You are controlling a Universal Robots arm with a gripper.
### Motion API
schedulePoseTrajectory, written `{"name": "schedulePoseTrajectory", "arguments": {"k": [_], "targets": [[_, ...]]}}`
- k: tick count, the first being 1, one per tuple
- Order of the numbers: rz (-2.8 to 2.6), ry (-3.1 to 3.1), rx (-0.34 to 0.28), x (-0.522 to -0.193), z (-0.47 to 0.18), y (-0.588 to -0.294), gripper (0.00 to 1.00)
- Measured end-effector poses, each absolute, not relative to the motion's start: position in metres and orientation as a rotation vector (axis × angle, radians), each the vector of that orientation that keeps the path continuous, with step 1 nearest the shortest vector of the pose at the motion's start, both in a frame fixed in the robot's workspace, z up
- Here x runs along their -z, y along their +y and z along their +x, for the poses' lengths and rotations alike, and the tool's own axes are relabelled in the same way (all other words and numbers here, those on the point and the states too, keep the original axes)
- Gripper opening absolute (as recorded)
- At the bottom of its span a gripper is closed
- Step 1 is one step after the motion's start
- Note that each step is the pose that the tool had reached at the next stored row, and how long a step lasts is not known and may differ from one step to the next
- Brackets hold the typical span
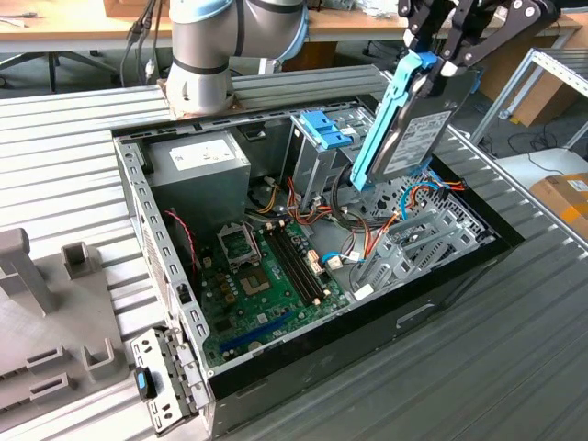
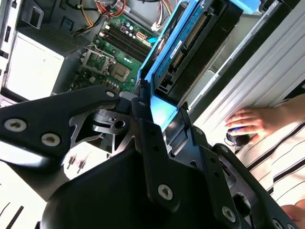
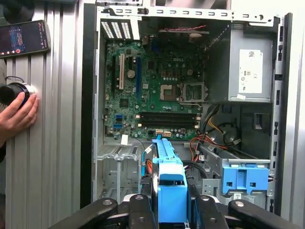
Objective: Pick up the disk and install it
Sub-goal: 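Pick up the disk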
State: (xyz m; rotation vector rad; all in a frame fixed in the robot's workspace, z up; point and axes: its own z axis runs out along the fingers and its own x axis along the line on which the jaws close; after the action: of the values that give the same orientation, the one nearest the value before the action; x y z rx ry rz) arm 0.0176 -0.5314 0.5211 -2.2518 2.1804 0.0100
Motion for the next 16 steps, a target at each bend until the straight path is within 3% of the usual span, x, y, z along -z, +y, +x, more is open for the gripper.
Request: {"name": "schedulePoseTrajectory", "arguments": {"k": [5, 16], "targets": [[-2.254, 2.178, -0.010, -0.521, 0.018, -0.557, 0.36], [-2.258, 2.181, -0.002, -0.521, 0.018, -0.579, 0.36]]}}
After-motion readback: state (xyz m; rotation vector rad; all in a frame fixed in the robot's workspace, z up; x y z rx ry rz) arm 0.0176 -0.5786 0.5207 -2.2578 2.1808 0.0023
